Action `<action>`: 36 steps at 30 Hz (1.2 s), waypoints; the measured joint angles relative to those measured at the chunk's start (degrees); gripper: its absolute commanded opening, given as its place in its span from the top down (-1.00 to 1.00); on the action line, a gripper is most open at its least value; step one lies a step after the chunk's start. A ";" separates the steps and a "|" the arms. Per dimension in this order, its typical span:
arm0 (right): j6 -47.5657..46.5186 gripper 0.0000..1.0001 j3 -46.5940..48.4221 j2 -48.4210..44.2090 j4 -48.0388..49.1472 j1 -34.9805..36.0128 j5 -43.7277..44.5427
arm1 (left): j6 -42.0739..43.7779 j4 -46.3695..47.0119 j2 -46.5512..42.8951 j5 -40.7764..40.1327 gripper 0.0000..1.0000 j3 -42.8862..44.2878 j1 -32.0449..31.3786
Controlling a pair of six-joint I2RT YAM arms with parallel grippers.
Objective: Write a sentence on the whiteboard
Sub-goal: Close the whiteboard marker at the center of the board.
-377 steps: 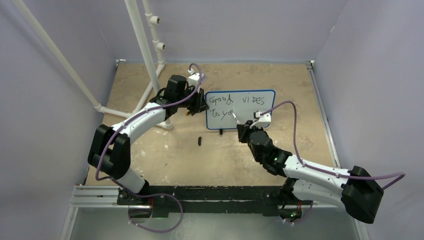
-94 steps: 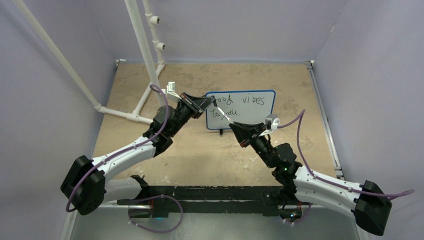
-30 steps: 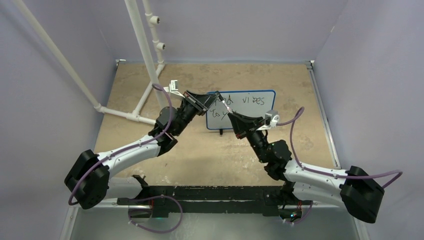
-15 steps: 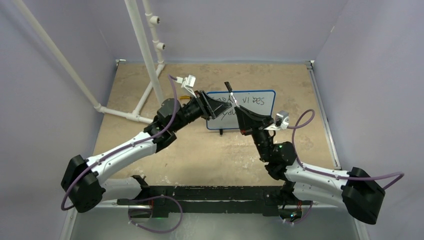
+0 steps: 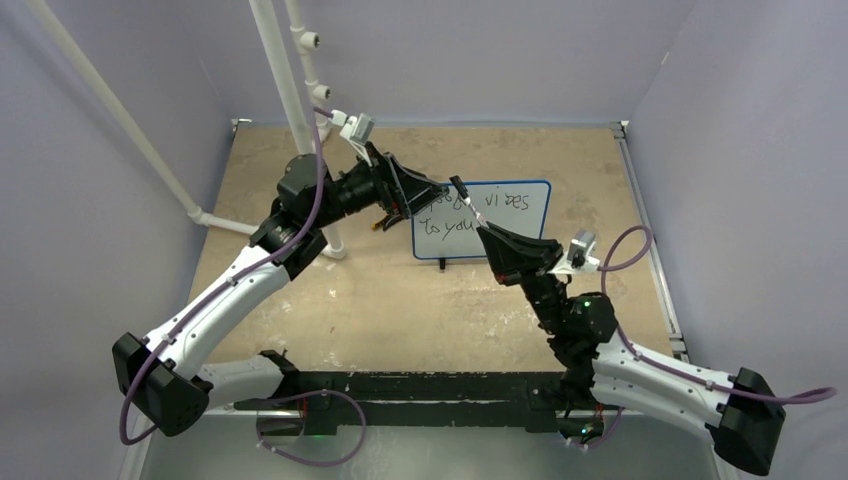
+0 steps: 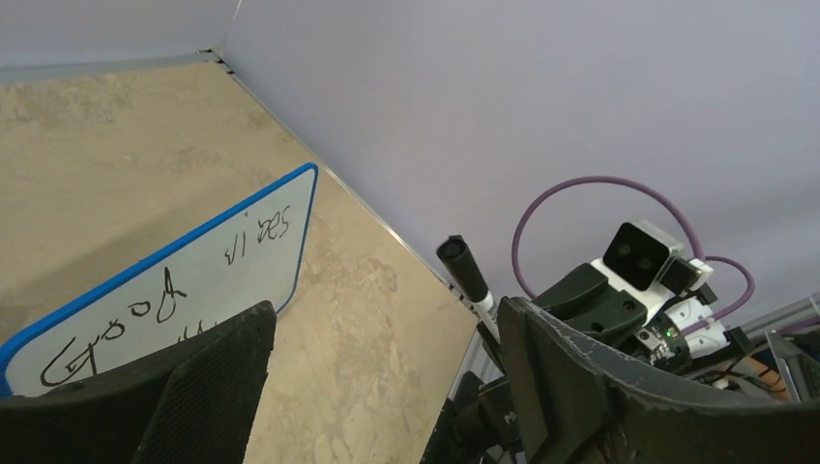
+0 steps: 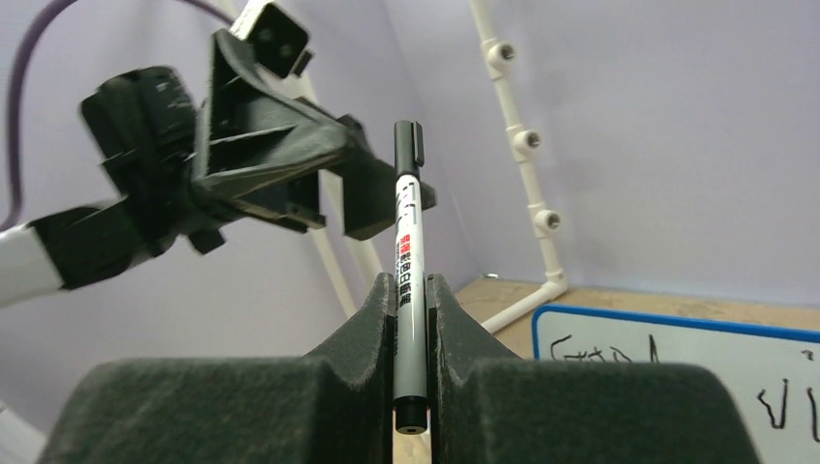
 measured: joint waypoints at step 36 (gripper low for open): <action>-1.29 1.00 0.17 -2.47 -10.45 -0.02 -9.60 | 0.44 -6.03 2.27 10.97 1.00 1.68 0.85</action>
